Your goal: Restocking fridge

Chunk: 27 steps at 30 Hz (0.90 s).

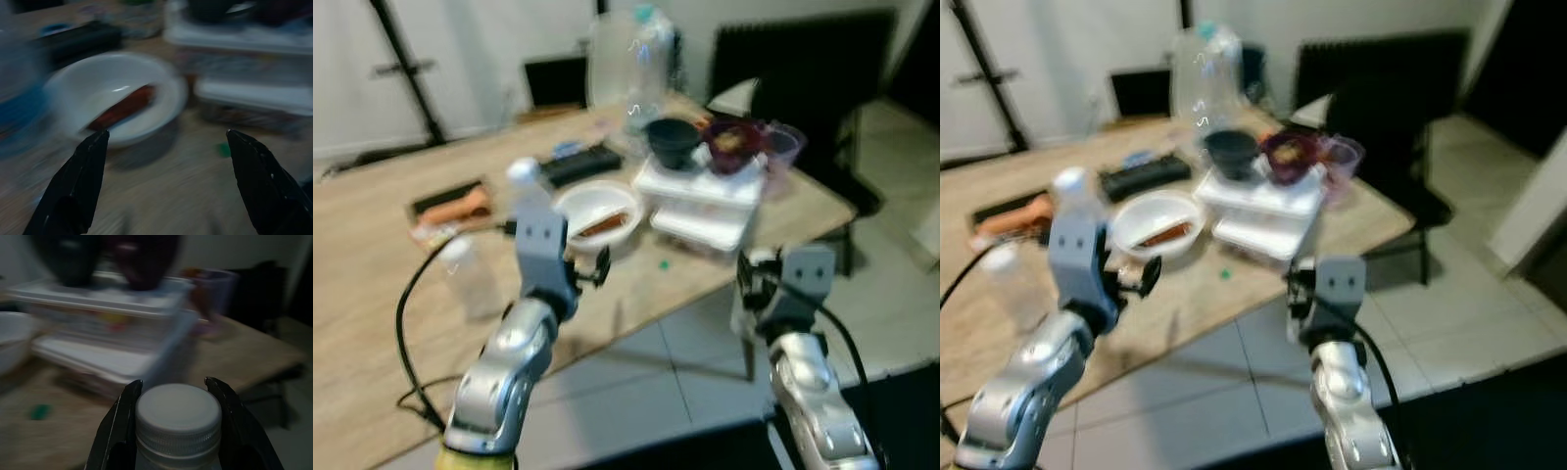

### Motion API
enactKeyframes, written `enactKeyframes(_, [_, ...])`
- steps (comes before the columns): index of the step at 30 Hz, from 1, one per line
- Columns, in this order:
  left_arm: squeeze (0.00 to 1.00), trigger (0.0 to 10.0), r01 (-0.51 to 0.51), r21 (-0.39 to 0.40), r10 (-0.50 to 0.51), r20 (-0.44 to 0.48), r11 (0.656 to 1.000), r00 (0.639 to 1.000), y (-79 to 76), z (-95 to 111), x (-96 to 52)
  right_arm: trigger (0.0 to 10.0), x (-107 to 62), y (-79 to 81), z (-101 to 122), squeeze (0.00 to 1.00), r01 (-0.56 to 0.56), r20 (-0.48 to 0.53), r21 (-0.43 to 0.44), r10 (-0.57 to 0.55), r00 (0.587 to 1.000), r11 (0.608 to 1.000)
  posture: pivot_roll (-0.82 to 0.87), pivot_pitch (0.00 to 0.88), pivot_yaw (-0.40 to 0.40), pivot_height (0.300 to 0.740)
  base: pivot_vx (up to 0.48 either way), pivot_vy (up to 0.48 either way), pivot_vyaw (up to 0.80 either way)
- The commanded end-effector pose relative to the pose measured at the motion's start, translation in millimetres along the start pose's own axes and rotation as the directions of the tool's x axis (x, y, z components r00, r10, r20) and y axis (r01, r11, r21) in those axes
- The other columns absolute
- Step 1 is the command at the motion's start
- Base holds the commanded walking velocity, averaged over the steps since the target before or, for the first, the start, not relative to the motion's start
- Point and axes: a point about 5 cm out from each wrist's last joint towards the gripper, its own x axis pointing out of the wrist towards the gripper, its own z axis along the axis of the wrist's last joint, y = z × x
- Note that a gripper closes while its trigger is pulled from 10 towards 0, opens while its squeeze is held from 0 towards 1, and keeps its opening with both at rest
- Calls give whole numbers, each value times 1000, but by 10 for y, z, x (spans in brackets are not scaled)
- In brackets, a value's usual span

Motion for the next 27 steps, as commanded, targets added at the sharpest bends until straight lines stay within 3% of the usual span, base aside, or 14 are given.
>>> enactKeyframes(1, [0,10000,1,-1,-1,-8,1000,1000,-11,-27,4,10000,13,16,63,0,-3,35,-10,3,999,1000,-55,137,28,740,0,0,-800])
enactKeyframes(27, [0,10000,40,-43,-41,-19,998,999,-52,-42,13,10000,7,-61,29,0,38,41,-40,-37,998,998,-55,140,31,740,0,0,-800])
